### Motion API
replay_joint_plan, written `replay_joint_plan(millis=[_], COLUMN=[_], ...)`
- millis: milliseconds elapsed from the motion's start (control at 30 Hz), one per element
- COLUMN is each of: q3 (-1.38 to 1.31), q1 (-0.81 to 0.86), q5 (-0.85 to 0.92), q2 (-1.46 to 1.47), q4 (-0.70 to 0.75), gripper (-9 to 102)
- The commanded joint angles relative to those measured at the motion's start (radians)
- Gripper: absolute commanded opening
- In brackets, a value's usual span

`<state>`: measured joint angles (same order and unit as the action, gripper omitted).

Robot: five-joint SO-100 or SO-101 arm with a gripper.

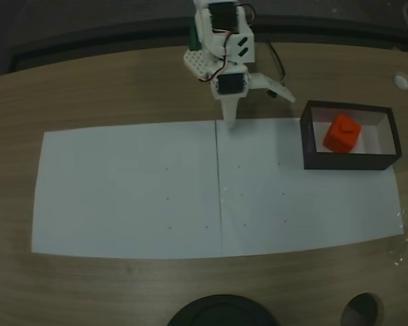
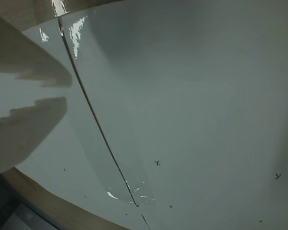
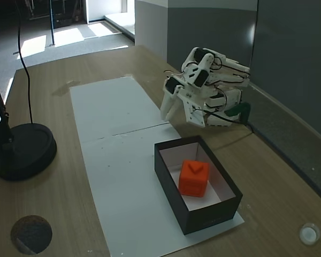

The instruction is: Grab a orange square and put it in the box.

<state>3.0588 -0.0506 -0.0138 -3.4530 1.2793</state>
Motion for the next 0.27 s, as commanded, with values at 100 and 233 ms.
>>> replay_joint_plan(millis=[100,233], q3=[-0.058,-0.058], q1=[0.032,0.028], q5=[-0.038,-0.037], q2=[-0.023,-0.023], q4=[0.012,0.012], gripper=[0,0])
